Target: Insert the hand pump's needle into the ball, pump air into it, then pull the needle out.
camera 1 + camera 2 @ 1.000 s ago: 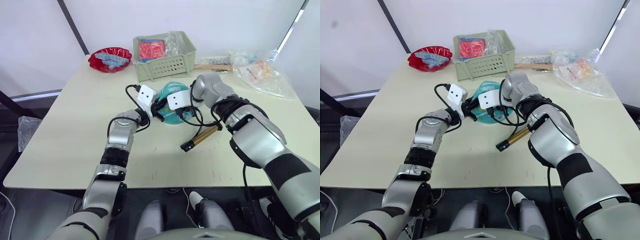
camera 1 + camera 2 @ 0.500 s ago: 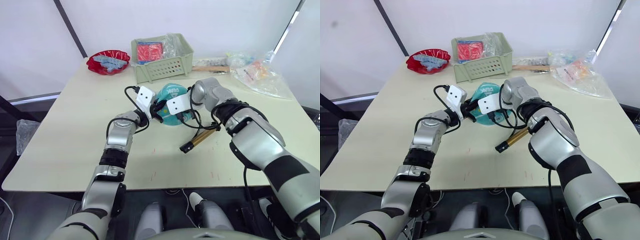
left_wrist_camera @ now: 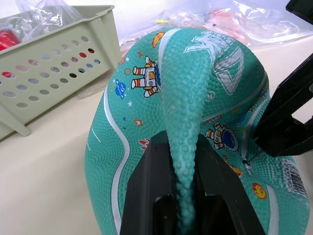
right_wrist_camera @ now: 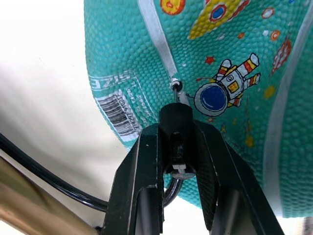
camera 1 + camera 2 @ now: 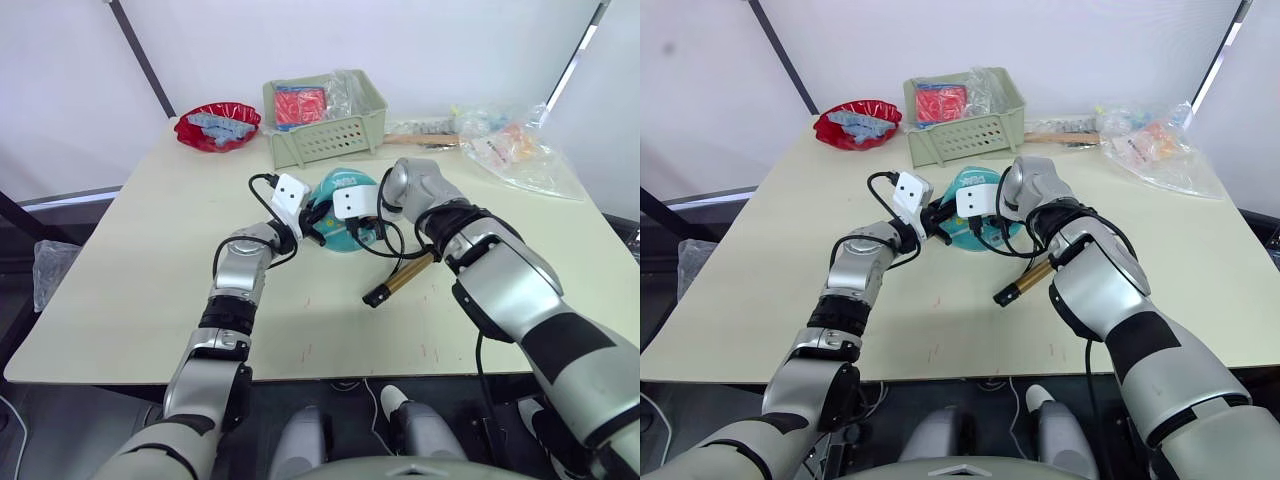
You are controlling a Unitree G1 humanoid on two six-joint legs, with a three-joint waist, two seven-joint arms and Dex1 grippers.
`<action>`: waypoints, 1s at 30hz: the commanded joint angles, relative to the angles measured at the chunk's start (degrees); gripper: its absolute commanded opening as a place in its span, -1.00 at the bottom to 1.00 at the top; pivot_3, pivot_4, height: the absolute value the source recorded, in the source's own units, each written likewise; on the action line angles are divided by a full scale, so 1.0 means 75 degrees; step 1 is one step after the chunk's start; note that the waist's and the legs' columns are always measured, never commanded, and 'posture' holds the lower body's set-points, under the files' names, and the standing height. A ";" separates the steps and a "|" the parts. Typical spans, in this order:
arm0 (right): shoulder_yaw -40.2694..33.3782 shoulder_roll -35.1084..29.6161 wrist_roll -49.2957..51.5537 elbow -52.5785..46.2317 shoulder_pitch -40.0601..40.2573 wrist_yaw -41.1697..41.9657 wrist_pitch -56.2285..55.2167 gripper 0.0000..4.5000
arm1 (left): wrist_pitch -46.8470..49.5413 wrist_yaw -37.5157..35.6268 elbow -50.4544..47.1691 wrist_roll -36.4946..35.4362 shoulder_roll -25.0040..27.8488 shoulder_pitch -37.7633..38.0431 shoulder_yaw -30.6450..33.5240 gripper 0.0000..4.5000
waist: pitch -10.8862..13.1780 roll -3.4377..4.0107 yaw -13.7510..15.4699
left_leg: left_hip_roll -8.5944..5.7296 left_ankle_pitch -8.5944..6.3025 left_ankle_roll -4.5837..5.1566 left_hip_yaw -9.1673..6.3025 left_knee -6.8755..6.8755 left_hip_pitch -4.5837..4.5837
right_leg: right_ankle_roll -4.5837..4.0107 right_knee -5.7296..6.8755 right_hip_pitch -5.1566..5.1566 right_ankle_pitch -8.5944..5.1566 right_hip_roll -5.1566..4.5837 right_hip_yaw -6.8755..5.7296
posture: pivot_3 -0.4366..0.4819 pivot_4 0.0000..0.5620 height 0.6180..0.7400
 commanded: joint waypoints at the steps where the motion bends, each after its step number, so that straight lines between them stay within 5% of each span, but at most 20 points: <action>1: -0.0104 0.0565 0.0298 0.0242 0.0416 0.0345 0.0314 -0.85 | 0.0189 -0.0306 0.0327 0.0099 -0.0202 0.0214 -0.0439 -0.99 | -0.0002 0.0000 -0.0005 | 0.0000 0.0000 0.0000 -0.0002 -0.0001 0.0003 | -0.0001 0.0000 0.0003 -0.0002 -0.0001 -0.0002 | -0.05 -0.47 0.96; 16: -0.0693 0.0799 0.0569 0.0272 0.0193 0.0074 0.1250 -0.85 | 0.0198 -0.0305 0.0335 0.0106 -0.0216 0.0251 -0.0470 -0.99 | -0.0008 -0.0004 -0.0010 | -0.0006 -0.0001 -0.0001 0.0002 -0.0058 0.0061 | 0.0006 0.0000 0.0019 -0.0033 -0.0014 -0.0002 | -0.05 -0.47 0.96; 30: 0.0092 0.0130 -0.0075 0.0155 0.0143 0.0057 -0.0762 -0.85 | 0.0107 -0.0287 0.0554 0.0141 -0.0211 0.0226 -0.0450 -0.99 | 0.0004 0.0005 -0.0012 | -0.0003 -0.0001 -0.0001 0.0003 -0.0064 0.0062 | 0.0020 -0.0003 0.0018 -0.0044 -0.0020 -0.0003 | -0.05 -0.47 0.96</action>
